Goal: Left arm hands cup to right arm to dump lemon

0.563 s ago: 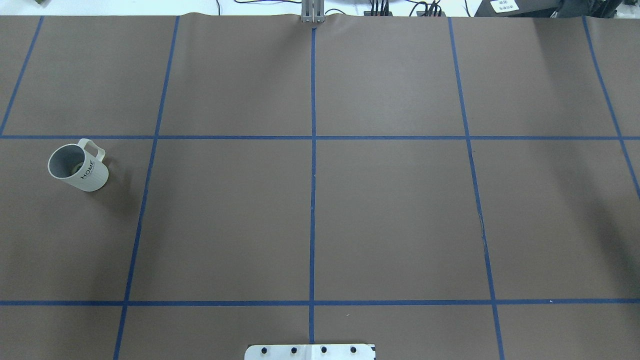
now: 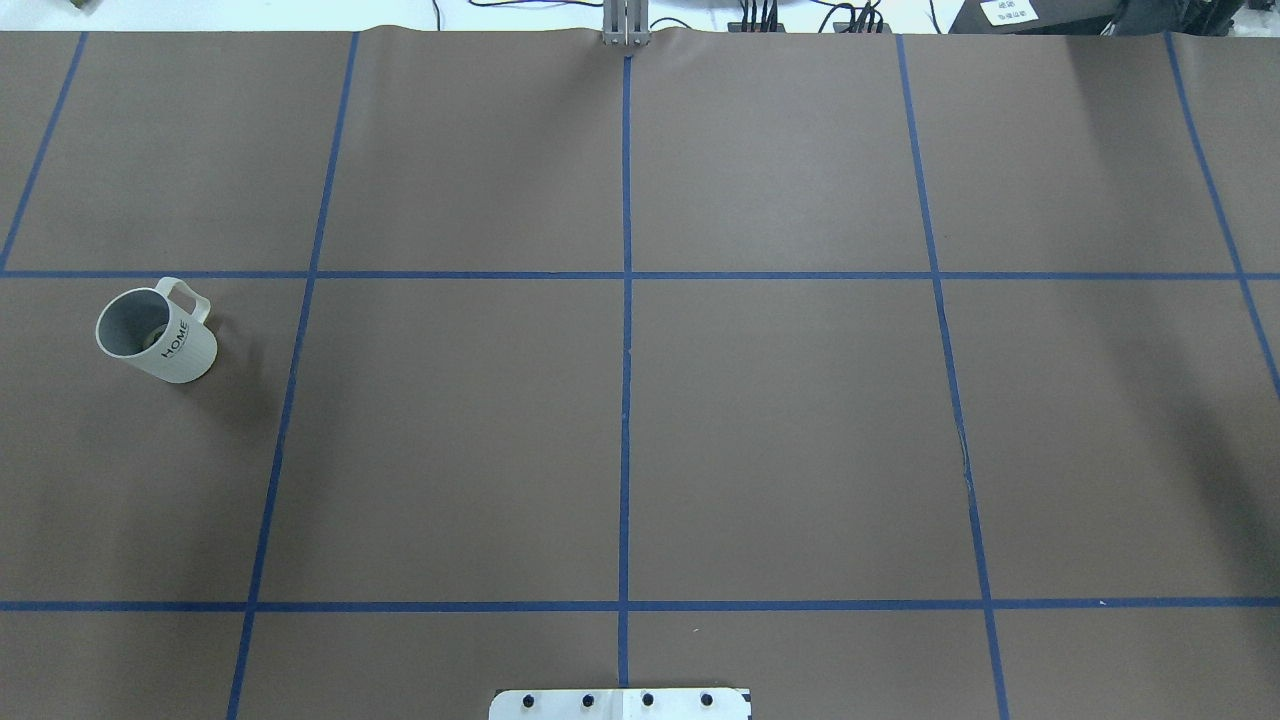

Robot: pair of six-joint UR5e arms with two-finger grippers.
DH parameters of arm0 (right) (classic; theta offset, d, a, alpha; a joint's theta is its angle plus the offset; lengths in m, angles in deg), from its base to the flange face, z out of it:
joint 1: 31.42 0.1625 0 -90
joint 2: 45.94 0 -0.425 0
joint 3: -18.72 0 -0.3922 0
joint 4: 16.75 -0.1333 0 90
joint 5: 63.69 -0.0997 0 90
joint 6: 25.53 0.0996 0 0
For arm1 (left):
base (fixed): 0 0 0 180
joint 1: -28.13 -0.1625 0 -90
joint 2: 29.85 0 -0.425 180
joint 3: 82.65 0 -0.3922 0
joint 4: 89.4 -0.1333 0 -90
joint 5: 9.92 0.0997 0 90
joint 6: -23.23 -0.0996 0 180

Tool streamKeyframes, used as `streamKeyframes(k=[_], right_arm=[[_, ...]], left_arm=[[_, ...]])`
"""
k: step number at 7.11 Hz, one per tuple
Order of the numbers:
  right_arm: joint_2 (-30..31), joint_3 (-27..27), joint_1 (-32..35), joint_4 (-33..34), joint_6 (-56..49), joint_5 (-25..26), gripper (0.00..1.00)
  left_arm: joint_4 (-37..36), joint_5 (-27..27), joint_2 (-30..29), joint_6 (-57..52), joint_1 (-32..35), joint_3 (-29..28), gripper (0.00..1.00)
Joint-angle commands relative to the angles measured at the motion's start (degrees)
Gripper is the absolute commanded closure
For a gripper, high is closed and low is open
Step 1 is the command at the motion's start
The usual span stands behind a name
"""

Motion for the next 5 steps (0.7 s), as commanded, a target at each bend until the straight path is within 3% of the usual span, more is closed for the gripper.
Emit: streamKeyframes(k=[1, 2, 4, 5], right_arm=[[-0.2, -1.3, 0.0, -1.7, 0.2, 0.0, 0.0], [-0.3, -1.2, 0.0, -5.7, 0.2, 0.0, 0.0], [-0.8, -1.5, -0.1, -15.8, 4.7, -1.0, 0.0], [-0.9, -1.6, -0.1, -21.5, 8.5, -1.1, 0.0]], left_arm=[[0.3, -0.3, -0.6, 0.7, -0.1, 0.3, 0.0], [2.5, -0.3, -0.9, 0.7, -0.1, 0.5, 0.0], [13.7, 0.7, -3.0, 0.8, -0.1, -0.9, 0.0], [14.3, 0.2, -6.7, 2.2, -0.1, -4.3, 0.0]])
